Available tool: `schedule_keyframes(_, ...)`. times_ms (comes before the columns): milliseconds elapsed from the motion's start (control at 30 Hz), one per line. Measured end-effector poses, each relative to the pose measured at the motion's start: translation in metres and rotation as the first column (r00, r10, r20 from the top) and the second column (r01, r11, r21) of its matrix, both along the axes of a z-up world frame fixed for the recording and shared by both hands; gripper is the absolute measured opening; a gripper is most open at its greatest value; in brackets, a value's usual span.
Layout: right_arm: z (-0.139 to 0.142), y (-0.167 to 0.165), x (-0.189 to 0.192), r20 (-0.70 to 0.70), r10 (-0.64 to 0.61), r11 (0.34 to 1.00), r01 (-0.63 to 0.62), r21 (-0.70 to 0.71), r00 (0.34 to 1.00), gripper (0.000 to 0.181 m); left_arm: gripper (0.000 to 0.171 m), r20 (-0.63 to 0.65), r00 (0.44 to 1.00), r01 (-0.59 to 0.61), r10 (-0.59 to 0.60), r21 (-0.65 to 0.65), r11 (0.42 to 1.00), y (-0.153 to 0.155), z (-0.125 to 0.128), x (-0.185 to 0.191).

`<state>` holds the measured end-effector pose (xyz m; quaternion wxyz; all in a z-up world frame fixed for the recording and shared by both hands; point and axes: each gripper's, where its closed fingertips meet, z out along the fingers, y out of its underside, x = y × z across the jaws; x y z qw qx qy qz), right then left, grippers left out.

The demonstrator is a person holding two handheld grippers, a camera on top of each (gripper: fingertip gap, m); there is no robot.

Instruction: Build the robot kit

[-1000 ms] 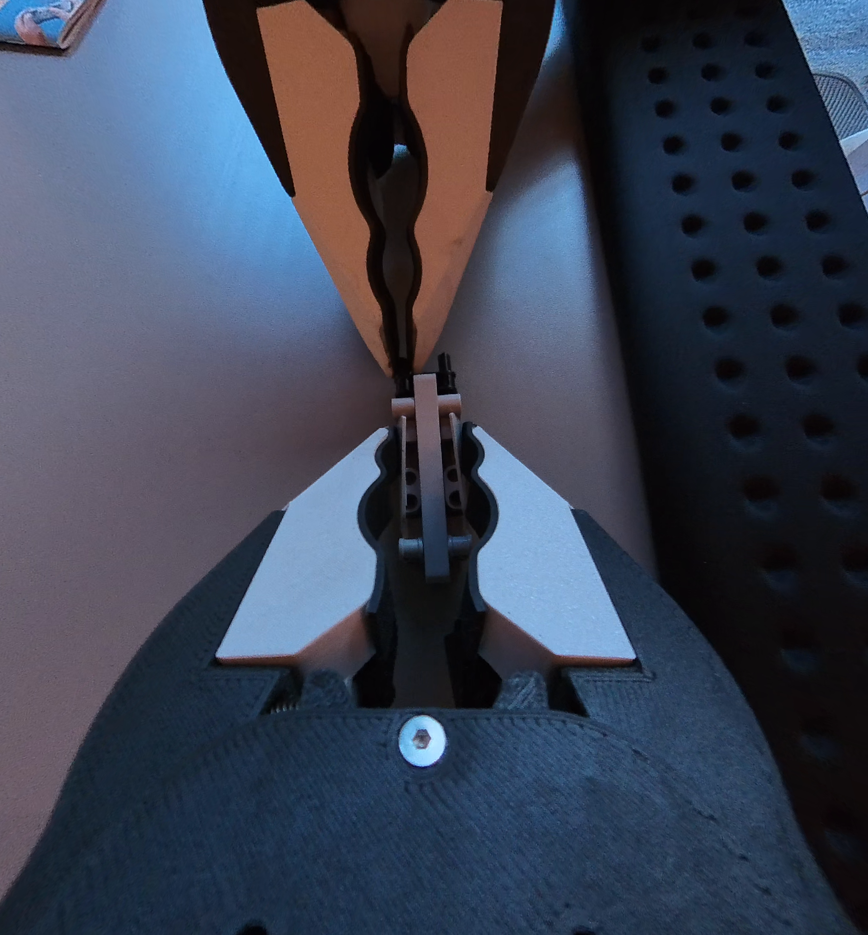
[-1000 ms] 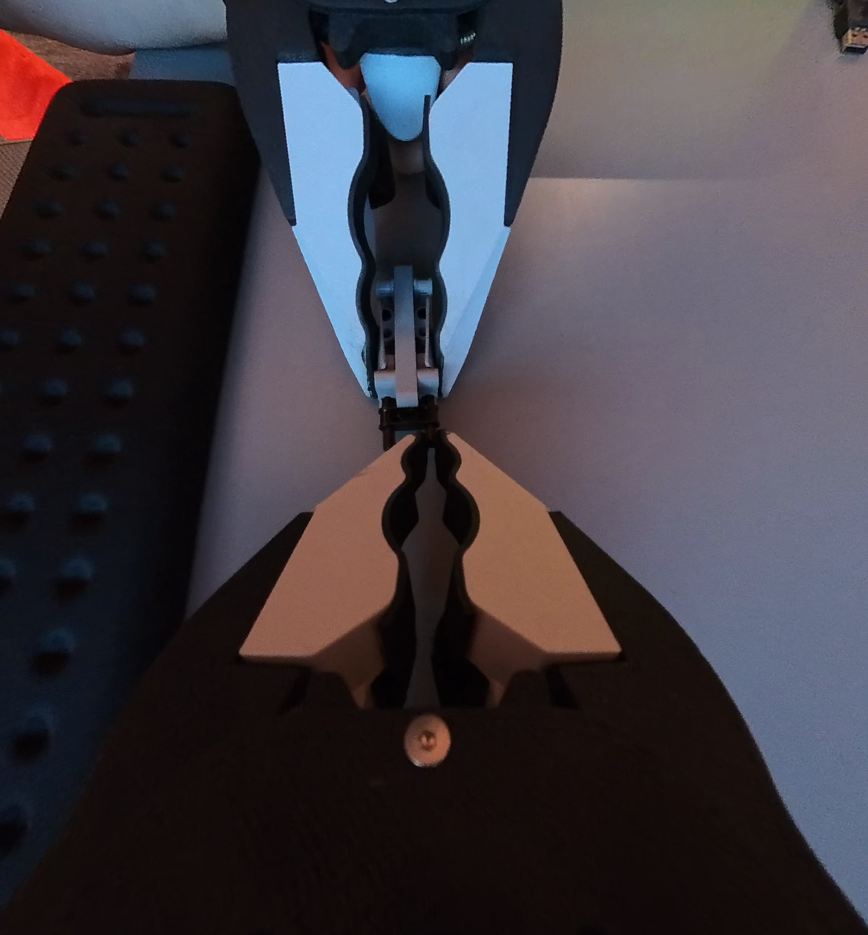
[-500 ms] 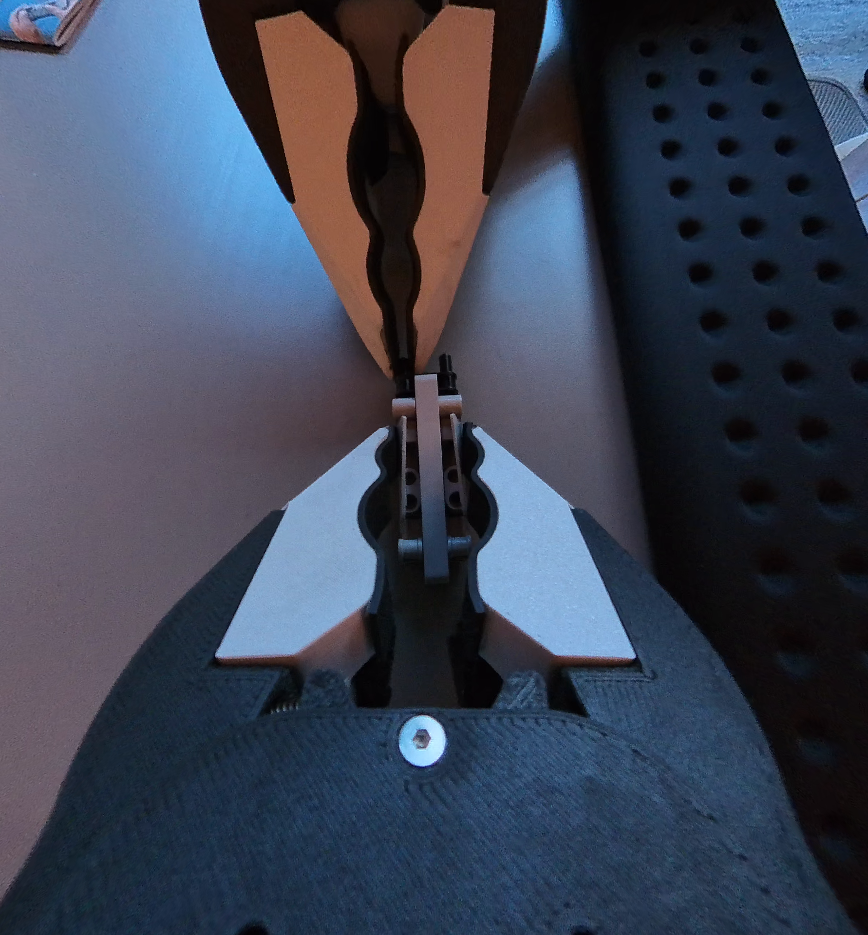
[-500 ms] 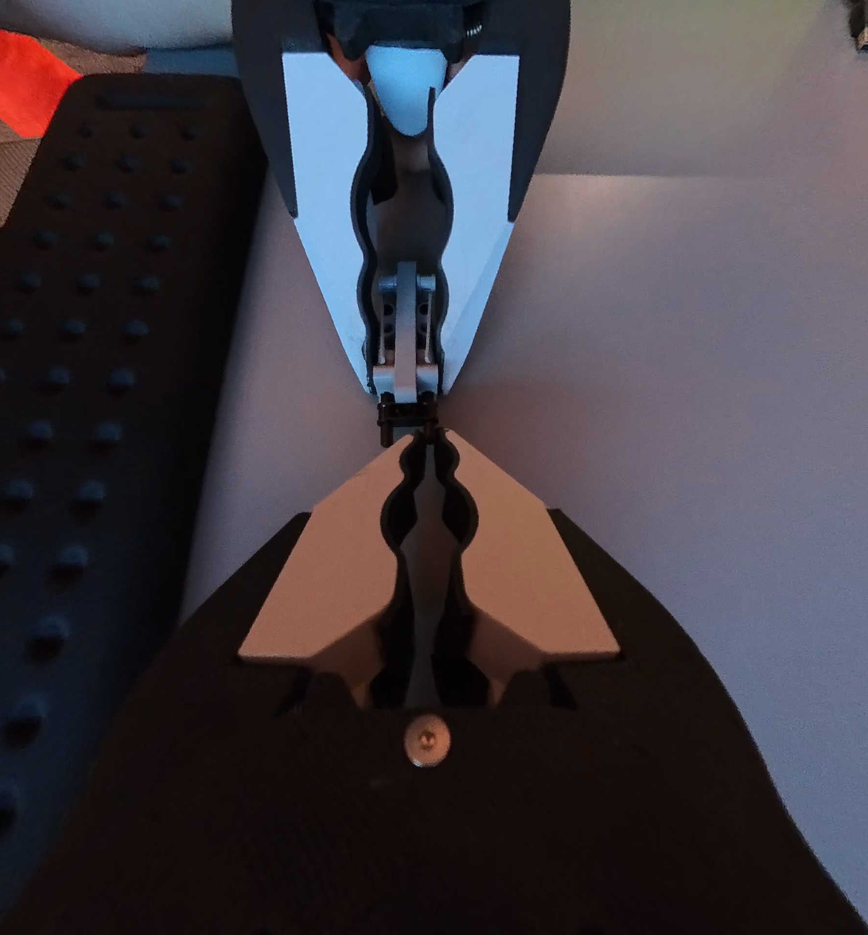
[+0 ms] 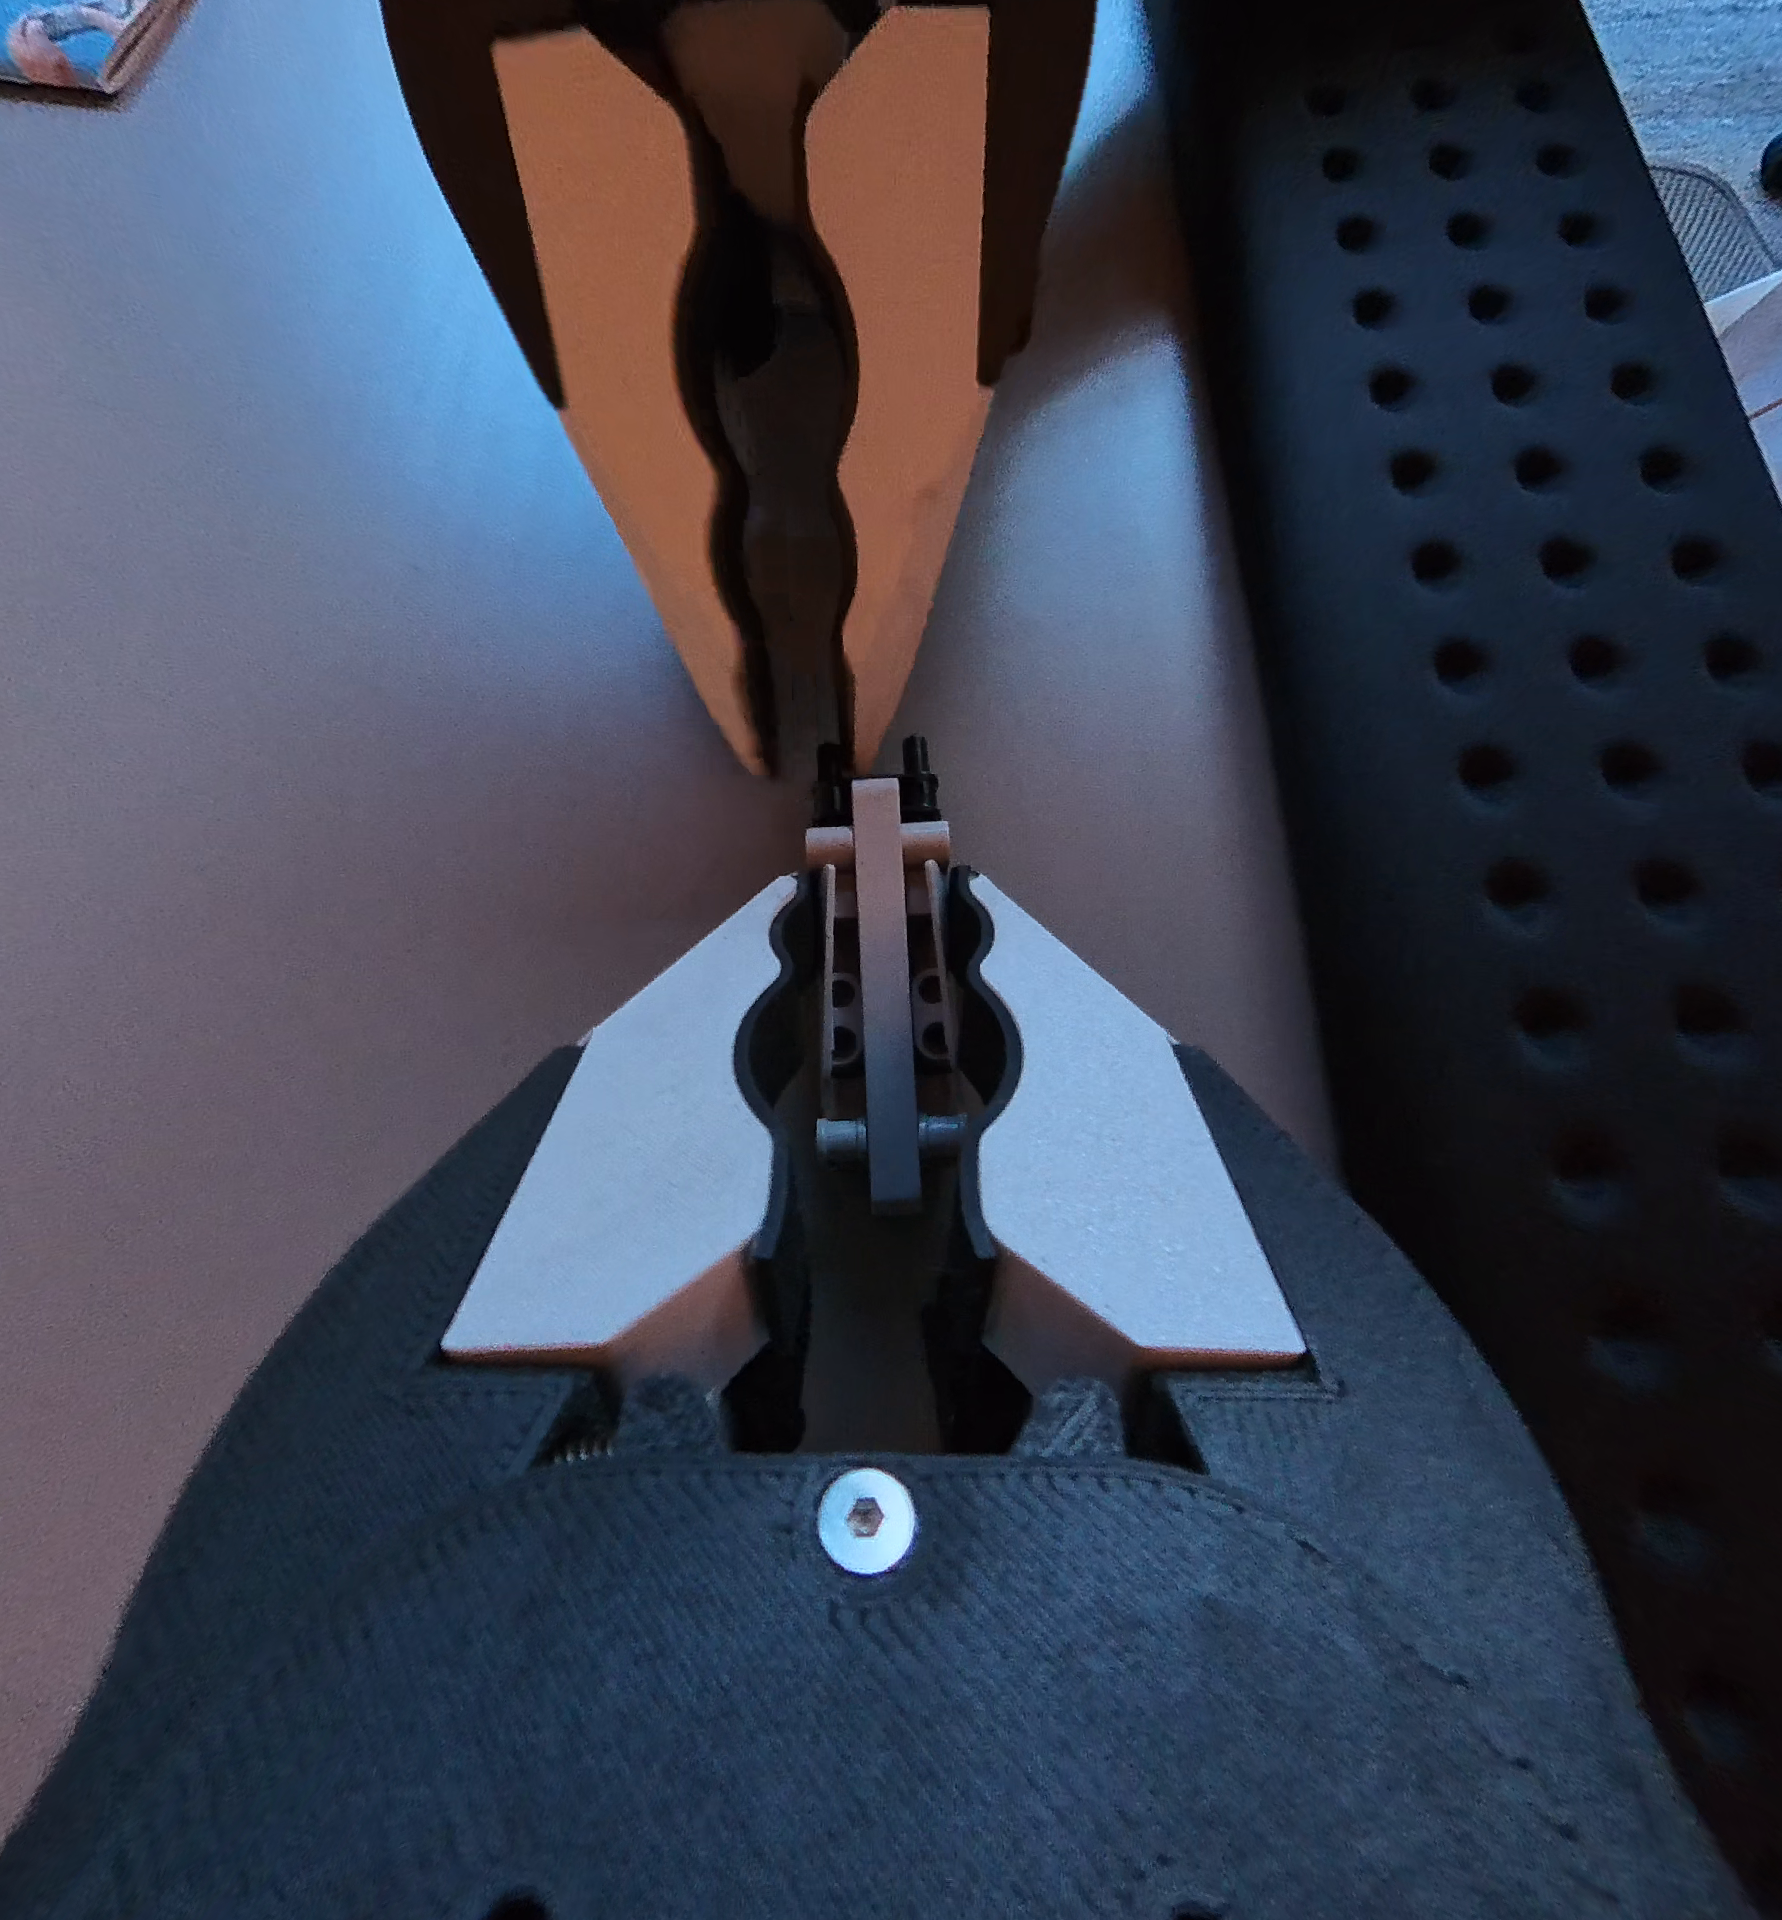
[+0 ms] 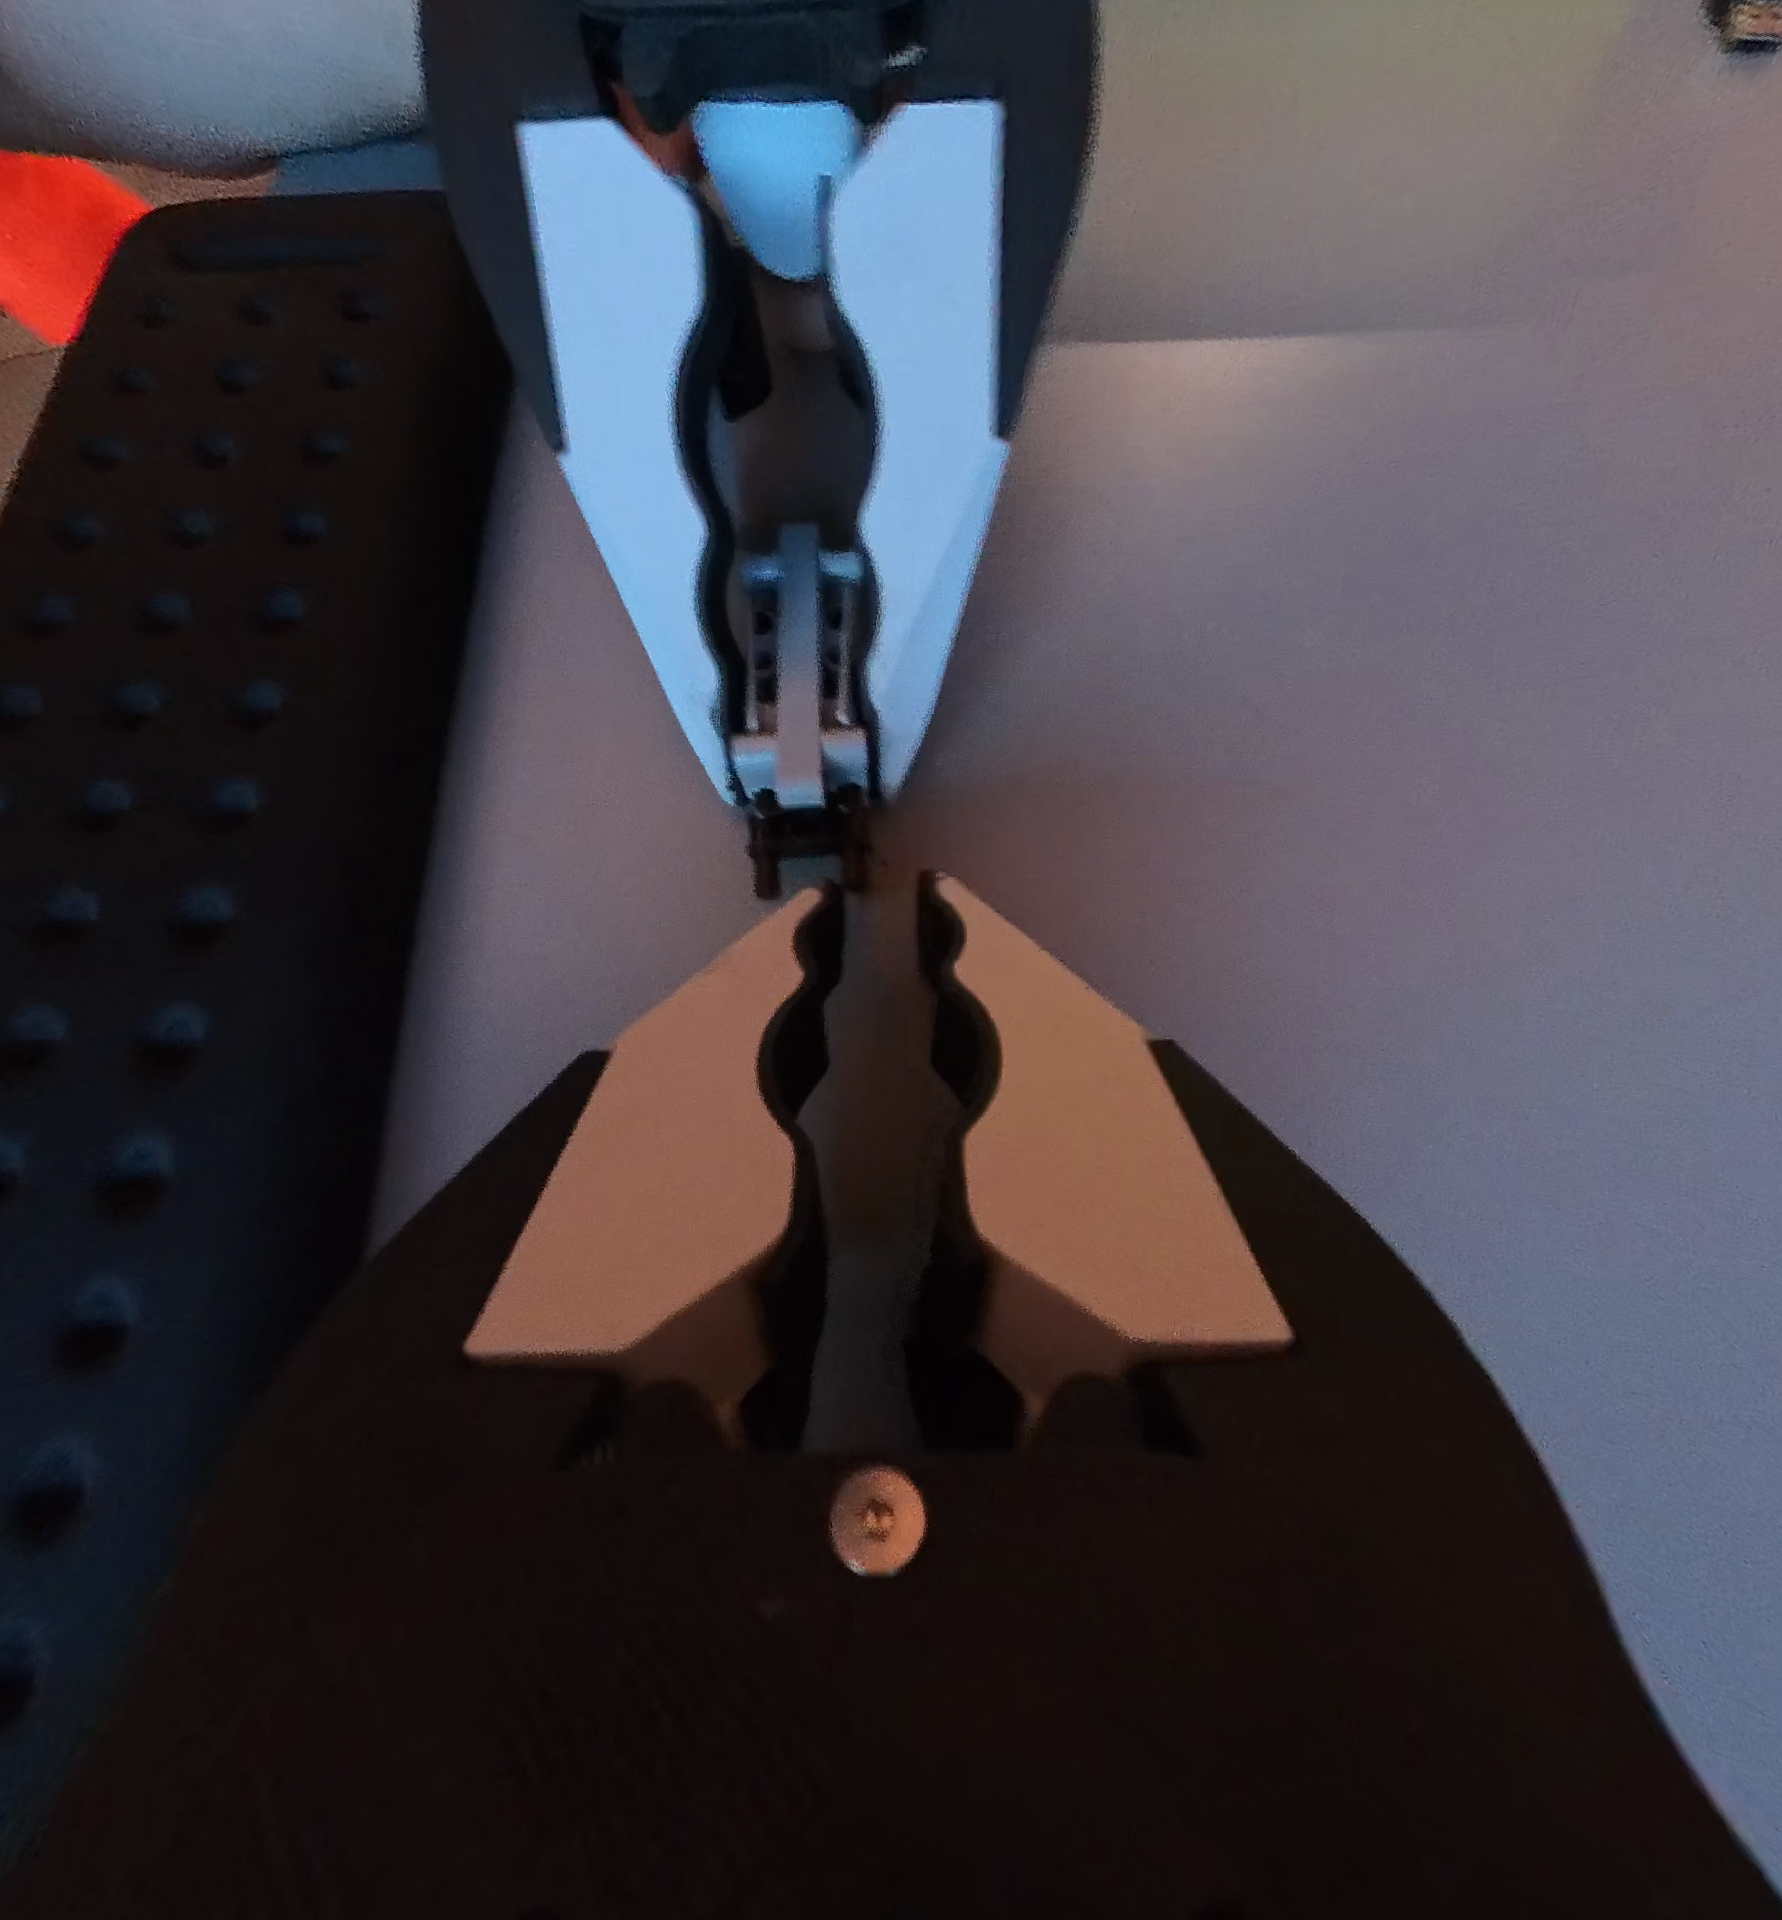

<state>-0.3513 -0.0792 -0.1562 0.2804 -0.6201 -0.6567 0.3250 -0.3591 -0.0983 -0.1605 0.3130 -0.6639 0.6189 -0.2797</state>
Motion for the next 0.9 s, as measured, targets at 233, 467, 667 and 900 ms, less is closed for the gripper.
schedule_keyframes(233,0.02,-0.018,0.008,-0.14,0.02,0.999,-0.024,-0.029,0.99,0.009,0.024,0.001,1.0,-0.009,0.009,-0.009,1.0,0.0,0.0,-0.001)
schedule_keyframes(467,0.011,-0.021,0.0,-0.088,0.046,0.999,-0.048,-0.01,0.995,0.001,0.024,0.001,1.0,-0.011,0.011,-0.004,1.0,0.0,0.0,-0.001)
schedule_keyframes(667,0.003,-0.02,0.002,-0.032,0.041,0.999,-0.041,0.002,0.999,0.012,0.024,0.001,1.0,-0.011,0.011,-0.005,1.0,-0.001,0.0,0.0)
schedule_keyframes(900,0.004,-0.021,0.0,-0.018,0.04,0.999,-0.04,0.028,0.999,0.003,0.024,0.001,1.0,-0.021,0.021,-0.007,1.0,0.0,0.0,0.0)
